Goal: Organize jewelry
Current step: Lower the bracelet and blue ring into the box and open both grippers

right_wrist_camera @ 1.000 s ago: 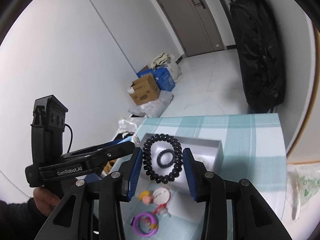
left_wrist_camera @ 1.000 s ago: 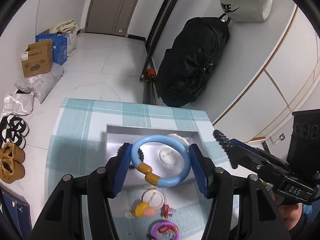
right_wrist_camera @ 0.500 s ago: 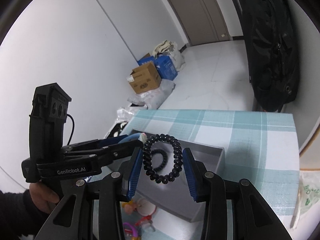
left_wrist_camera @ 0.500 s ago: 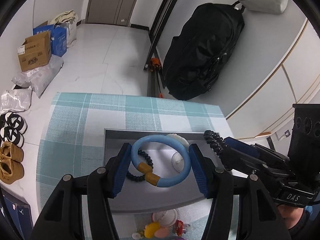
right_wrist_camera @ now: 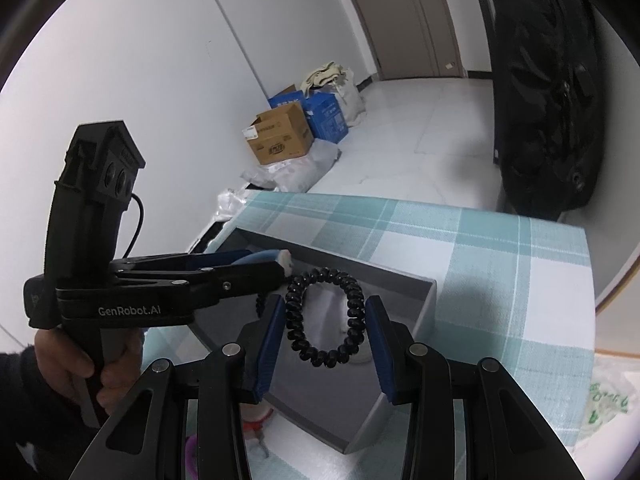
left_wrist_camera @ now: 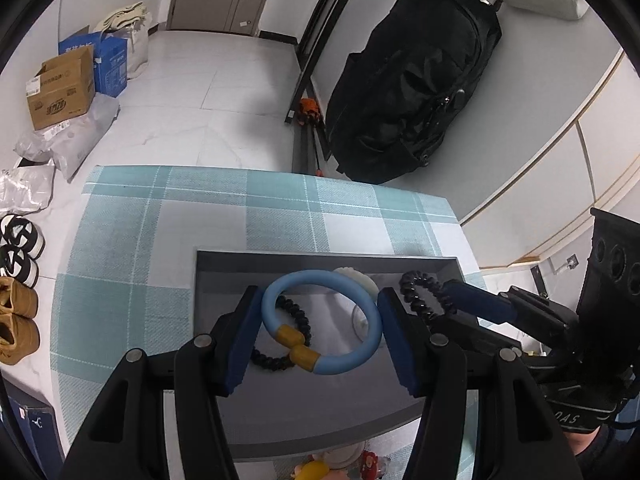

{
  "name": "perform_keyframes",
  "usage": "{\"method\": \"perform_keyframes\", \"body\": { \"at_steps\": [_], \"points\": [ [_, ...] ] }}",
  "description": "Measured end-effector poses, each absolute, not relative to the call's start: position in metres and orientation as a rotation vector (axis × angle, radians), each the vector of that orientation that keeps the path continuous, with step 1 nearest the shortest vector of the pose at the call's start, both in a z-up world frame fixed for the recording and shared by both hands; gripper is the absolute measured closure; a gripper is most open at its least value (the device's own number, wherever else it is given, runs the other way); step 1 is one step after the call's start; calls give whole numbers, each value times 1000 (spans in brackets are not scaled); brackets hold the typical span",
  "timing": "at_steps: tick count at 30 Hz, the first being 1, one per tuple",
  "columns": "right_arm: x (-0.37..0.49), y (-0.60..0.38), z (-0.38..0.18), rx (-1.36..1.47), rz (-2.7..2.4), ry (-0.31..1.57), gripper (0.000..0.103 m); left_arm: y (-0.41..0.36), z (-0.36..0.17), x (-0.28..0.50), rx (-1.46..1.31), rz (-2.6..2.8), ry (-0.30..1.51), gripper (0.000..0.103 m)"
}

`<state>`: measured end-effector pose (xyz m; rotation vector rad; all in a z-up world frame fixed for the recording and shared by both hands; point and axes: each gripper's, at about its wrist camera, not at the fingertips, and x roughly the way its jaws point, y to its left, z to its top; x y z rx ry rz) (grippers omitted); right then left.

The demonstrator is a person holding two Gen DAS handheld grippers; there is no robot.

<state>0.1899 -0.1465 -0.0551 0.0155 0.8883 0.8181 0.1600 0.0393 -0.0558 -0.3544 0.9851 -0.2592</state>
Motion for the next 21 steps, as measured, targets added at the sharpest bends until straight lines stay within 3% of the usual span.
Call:
{"method": "perform_keyframes", "body": {
  "at_steps": [9, 11, 14, 21],
  "points": [
    [183, -135, -54, -100, 806, 829, 55, 40, -55, 167, -420, -341, 981, 49],
    [181, -134, -52, -115, 810, 815, 54, 43, -55, 168, -459, -357, 971, 43],
    [178, -138, -49, -108, 812, 790, 40, 44, -53, 169, -496, -371, 957, 30],
    [166, -153, -40, -72, 804, 743, 24, 36, -41, 157, -462, -375, 939, 30]
  ]
}}
